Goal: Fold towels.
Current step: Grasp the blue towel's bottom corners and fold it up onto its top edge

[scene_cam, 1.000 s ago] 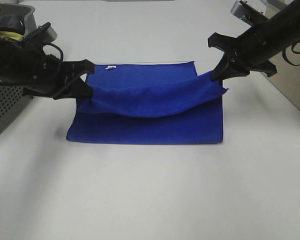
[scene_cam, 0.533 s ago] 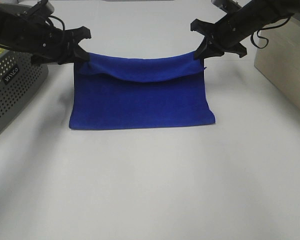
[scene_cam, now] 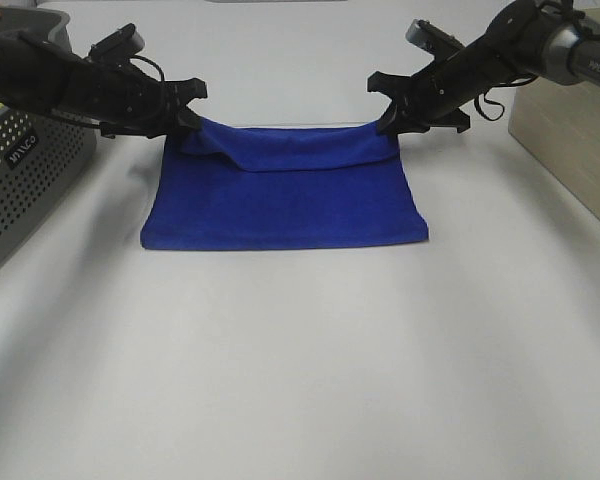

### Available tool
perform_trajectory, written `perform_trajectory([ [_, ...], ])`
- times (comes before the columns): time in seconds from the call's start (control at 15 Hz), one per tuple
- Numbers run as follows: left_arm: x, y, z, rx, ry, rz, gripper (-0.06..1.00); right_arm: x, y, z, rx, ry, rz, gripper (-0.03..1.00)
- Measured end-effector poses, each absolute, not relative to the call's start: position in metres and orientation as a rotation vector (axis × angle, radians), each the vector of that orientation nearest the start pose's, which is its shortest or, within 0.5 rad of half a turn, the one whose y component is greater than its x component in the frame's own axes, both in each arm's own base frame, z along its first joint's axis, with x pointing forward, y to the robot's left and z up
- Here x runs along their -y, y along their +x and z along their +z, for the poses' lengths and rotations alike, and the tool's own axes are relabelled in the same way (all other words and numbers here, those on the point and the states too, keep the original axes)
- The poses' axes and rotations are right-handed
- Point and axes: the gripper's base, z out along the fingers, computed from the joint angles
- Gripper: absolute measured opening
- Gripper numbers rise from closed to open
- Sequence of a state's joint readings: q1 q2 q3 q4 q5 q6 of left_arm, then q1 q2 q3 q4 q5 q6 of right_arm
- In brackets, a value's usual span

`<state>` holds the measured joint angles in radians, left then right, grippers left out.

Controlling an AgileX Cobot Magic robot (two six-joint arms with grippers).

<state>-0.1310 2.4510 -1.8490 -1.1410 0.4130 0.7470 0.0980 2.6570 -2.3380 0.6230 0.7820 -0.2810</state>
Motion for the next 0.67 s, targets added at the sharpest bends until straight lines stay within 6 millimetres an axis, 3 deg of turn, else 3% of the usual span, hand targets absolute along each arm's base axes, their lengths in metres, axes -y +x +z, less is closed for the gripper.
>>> perform_trajectory([
  [0.27,0.103,0.529,0.114,-2.279,0.069,-0.616,0.58,-0.093,0.561,0.119,-2.48,-0.07,0.648,0.67],
  [0.4,0.099,0.528,0.114,-2.288,0.109,-0.6,0.66,-0.094,0.555,0.121,-2.546,-0.124,0.662,0.76],
  [0.67,0.082,0.516,0.109,-2.456,0.062,-0.773,0.67,-0.09,0.532,0.144,-2.75,-0.248,0.715,0.77],
])
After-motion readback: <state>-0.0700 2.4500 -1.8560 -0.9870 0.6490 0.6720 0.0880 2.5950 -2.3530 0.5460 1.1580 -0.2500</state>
